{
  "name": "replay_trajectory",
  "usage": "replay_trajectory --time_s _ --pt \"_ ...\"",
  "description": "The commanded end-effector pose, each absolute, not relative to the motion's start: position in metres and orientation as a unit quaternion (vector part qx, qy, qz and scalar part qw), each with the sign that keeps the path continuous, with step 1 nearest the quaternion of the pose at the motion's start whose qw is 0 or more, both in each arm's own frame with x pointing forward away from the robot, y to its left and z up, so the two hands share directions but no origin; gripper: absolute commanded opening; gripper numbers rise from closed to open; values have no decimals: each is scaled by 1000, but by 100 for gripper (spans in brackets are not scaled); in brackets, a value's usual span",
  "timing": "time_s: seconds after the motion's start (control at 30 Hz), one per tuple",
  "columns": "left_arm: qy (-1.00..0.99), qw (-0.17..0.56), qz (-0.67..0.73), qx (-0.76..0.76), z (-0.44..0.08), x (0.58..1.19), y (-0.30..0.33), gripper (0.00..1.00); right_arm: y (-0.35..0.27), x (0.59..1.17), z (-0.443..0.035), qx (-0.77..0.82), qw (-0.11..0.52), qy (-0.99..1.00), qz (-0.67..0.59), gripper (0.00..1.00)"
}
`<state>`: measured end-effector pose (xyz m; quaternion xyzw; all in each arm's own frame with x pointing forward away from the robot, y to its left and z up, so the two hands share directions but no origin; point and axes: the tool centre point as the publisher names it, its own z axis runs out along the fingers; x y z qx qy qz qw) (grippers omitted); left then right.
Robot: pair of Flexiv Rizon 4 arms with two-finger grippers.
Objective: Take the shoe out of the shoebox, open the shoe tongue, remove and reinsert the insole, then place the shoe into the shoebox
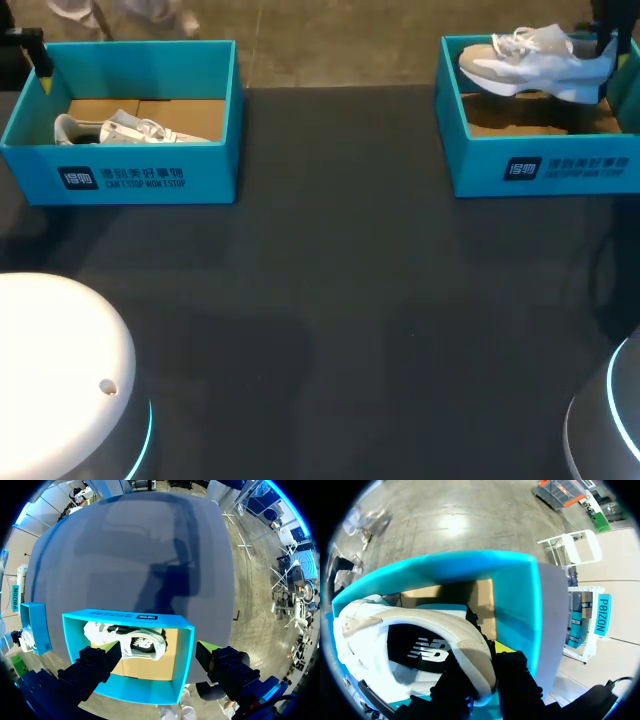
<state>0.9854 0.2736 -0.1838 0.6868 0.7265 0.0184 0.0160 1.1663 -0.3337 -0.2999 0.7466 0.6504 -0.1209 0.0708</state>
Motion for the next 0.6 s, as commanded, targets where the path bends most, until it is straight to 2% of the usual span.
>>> replay_trajectory --time_s 0.03,0.3,0.6 --pt "726 16 20 687 -184 984 274 100 -325 1148 -255 750 85 645 -116 0" --pt "726 16 20 687 -184 984 274 100 -313 1117 -203 762 111 630 -107 0" --pt "726 16 20 687 -184 984 274 100 -296 1077 -171 764 136 623 -98 0"
